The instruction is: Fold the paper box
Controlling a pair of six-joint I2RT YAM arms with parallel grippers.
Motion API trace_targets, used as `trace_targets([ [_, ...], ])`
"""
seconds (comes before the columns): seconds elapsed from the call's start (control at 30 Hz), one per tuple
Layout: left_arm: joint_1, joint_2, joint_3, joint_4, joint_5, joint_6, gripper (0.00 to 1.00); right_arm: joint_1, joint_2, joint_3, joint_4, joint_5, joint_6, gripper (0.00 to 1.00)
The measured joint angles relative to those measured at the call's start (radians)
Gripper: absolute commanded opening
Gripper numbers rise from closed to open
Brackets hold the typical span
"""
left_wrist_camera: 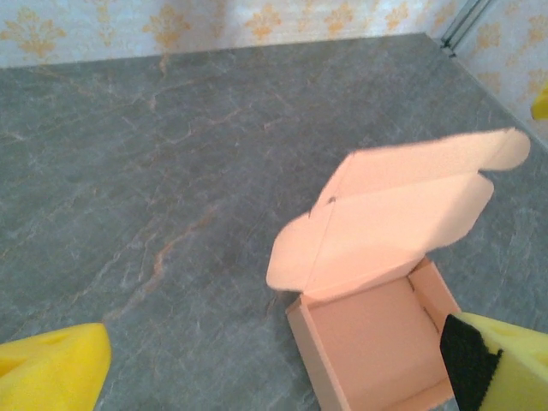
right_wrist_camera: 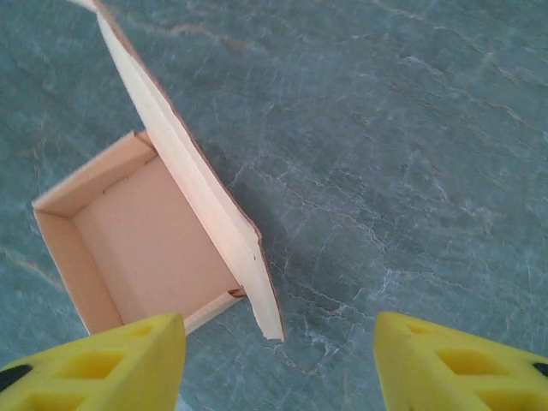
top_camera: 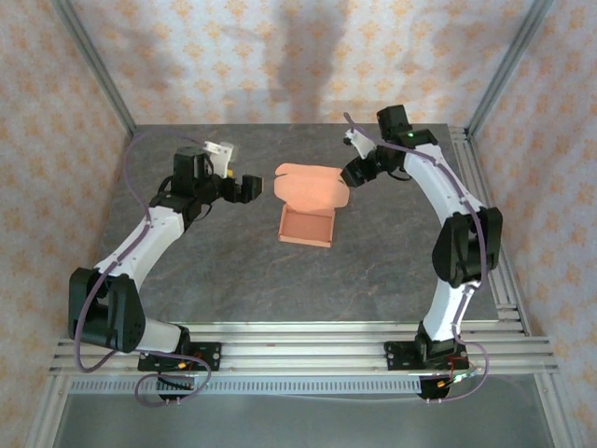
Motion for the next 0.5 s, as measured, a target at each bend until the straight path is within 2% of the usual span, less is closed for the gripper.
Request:
trace_targets([
  [0.17,0.000,-0.058,-0.060,-0.019,0.002,0.034,1.00,0.000,0.111,0.129,-0.141,-0.043,-0.149,0.55],
  [0.3,0.000,-0.060,-0.066,-0.019,0.017,0.049,1.00,0.000,0.169,0.183,-0.229,-0.053,-0.229,0.44],
  [0.43,0.000,-0.050,-0.066,-0.018,0.033,0.051,1.00,0.000,0.211,0.214,-0.283,-0.064,-0.282,0.40],
  [0.5,0.000,-0.039,-0.066,-0.018,0.047,0.051,1.00,0.000,0.224,0.221,-0.300,-0.067,-0.296,0.34],
])
